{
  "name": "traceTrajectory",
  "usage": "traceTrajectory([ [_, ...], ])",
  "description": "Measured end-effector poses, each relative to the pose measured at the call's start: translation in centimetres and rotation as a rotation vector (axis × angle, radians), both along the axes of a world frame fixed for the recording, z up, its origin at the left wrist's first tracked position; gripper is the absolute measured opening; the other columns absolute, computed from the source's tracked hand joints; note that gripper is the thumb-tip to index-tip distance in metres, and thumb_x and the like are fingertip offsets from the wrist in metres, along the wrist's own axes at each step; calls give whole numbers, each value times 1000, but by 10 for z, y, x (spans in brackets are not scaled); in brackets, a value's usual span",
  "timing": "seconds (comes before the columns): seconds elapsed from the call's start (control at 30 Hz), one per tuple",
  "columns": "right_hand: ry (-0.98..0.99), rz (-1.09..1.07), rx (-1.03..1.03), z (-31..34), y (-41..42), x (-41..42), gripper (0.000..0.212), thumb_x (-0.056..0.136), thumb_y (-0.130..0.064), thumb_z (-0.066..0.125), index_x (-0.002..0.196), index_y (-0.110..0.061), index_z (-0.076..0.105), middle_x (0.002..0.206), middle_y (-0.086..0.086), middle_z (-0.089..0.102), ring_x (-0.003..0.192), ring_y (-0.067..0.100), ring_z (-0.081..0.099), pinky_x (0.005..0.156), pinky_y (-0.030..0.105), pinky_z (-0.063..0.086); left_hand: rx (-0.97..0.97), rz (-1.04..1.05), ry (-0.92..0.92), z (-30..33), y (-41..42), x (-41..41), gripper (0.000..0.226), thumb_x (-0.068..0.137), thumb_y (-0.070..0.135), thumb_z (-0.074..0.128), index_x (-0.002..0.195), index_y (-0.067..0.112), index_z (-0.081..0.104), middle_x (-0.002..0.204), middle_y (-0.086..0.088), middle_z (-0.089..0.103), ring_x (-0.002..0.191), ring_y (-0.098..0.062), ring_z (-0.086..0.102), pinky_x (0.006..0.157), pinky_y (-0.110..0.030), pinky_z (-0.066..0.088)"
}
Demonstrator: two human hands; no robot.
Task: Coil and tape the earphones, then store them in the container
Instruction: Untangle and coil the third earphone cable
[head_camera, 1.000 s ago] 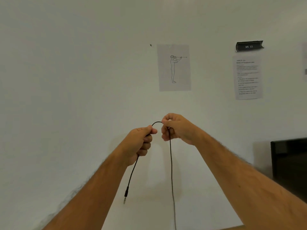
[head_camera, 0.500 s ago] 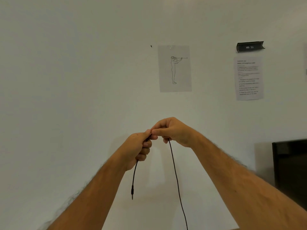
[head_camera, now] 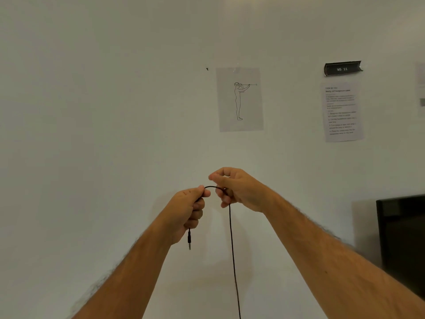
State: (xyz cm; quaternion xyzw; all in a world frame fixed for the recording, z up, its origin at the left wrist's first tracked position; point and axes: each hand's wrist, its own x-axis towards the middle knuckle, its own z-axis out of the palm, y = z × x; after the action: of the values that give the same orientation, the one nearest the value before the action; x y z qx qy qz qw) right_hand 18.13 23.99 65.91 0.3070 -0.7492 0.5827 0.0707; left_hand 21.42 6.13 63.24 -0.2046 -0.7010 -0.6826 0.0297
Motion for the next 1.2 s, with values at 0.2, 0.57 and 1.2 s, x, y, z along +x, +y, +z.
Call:
traceTrajectory([
  [0.2, 78, -20, 79, -4, -2, 0, 15, 94, -15, 62, 97, -1, 68, 62, 0, 57, 55, 10, 52, 65, 31, 56, -16, -21, -11, -3, 3, 0, 33, 106, 32, 33, 93, 12, 56, 55, 5, 30, 45, -7, 19, 37, -17, 19],
  [0.57, 124, -91, -128, -3, 0, -6, 10, 98, -12, 54, 93, -5, 59, 69, 5, 57, 54, 13, 53, 59, 32, 55, -8, -102, -69, -7, 1, 4, 35, 105, 34, 32, 91, 11, 53, 55, 5, 30, 44, -6, 21, 37, -16, 21],
  [1.2, 144, -125, -161, -26, -10, -13, 12, 96, -15, 58, 91, -6, 62, 71, 8, 61, 55, 16, 55, 57, 34, 52, 86, -201, -7, -4, 11, 10, 34, 105, 33, 33, 80, 17, 49, 62, 4, 28, 51, -8, 18, 46, -21, 13],
])
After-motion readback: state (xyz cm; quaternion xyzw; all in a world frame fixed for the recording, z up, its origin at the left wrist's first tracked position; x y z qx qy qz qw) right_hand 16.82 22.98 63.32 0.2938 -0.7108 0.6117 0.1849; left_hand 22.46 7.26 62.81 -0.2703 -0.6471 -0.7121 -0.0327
